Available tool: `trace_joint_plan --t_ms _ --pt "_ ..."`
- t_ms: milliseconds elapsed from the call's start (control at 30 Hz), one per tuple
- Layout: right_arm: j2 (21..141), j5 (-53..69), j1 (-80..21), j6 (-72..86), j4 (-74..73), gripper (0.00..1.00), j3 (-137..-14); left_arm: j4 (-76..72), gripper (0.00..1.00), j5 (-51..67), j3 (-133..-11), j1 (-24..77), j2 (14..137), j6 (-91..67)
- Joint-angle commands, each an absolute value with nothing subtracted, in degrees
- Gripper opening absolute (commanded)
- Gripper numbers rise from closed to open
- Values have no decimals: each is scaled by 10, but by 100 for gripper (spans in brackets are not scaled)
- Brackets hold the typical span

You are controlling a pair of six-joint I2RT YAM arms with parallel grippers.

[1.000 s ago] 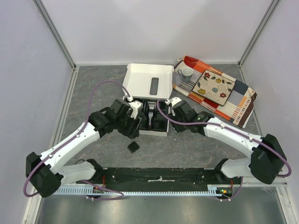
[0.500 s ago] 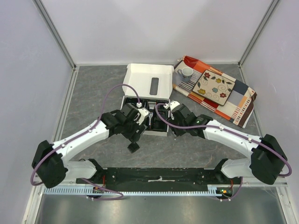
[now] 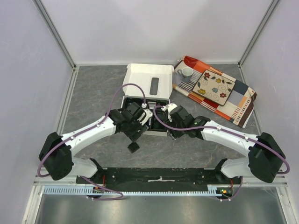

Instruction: Sort the hair-cutting tools

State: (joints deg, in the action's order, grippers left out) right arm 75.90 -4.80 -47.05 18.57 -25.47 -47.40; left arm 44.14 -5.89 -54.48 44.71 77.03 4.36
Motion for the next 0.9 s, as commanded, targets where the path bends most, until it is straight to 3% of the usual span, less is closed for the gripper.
trace_joint_plan --t_ms 0,467,867 --pt "769 -43 -475 187 -232 54 -473 430 79 -59 -540 464 788 97" --pt "794 -40 -484 186 -229 55 -483 396 84 -44 -459 526 750 153" --pt "792 -53 -489 181 -248 56 -497 393 85 -18 -483 526 839 149"
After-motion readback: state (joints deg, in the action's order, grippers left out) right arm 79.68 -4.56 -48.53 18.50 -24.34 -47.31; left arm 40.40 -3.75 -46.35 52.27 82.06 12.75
